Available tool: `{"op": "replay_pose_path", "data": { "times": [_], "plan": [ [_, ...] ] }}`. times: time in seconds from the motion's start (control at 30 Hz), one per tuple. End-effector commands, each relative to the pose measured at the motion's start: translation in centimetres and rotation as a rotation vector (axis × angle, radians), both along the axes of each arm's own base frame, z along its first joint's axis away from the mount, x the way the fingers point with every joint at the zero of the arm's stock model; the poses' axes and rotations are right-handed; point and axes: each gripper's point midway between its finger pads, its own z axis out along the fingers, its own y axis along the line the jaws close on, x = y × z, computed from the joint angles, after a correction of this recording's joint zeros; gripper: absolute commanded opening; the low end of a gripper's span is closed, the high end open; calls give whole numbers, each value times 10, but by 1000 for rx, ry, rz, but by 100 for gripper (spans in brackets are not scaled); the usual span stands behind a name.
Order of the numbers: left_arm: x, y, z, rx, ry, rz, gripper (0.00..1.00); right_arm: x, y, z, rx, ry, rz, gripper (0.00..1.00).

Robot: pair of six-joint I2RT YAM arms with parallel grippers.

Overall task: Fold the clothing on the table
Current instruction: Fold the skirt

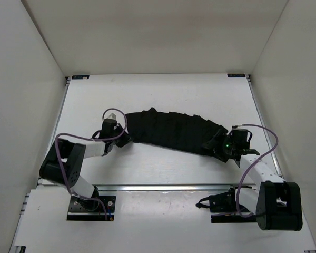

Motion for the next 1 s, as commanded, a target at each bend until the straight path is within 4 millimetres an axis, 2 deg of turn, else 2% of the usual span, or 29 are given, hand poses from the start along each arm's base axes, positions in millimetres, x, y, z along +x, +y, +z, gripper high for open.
{"op": "replay_pose_path", "data": {
  "times": [0.0, 0.03, 0.13, 0.27, 0.3, 0.37, 0.4, 0.43, 0.47, 0.5, 0.53, 0.57, 0.63, 0.7, 0.83, 0.9, 0.97],
  "plan": [
    [-28, 6, 4, 27, -3, -2, 0, 5, 3, -7, -5, -3, 13, 77],
    [-39, 10, 4, 29, -2, -1, 0, 5, 3, -10, -2, -9, 8, 77],
    [-58, 13, 4, 23, -7, -2, 0, 8, 0, -14, -12, -10, -10, 66],
    [-75, 14, -1, 25, -2, -14, 0, 9, -8, -18, -5, 8, -38, 64],
    [-79, 12, -1, 11, 1, -19, 0, 8, -9, -19, 4, 13, -47, 59],
    [-83, 12, -6, 18, 2, -20, 0, 2, -10, -22, 10, 13, -60, 36],
    [-84, 12, -9, 22, 4, -16, 0, 4, -8, -22, 26, 6, -67, 30],
    [-84, 12, -9, 21, 3, -17, 0, 4, -9, -21, 32, -6, -69, 17],
    [-88, 11, -14, 21, 21, -28, 0, 4, -7, -21, 41, -4, -65, 11],
    [-88, 10, -14, 20, 21, -33, 0, 4, -7, -21, 47, 1, -63, 10],
    [-92, 10, -18, 21, 35, -37, 0, 4, -9, -20, 45, 4, -65, 14],
    [-90, 10, -16, 24, 26, -36, 0, 2, -10, -19, 41, 9, -66, 26],
    [-90, 13, -16, 29, 19, -23, 0, 0, -11, -18, 18, 2, -65, 41],
    [-93, 13, -18, 31, 25, -30, 0, 1, -19, -11, -13, -25, -102, 50],
    [-95, 17, -22, 34, 33, -23, 0, -8, -27, -9, -62, -16, -116, 54],
    [-95, 17, -22, 36, 29, -23, 0, -11, -24, -9, -50, -13, -101, 56],
    [-95, 17, -23, 32, 34, -23, 0, -20, -21, -19, -33, 17, -102, 56]
  ]
}}
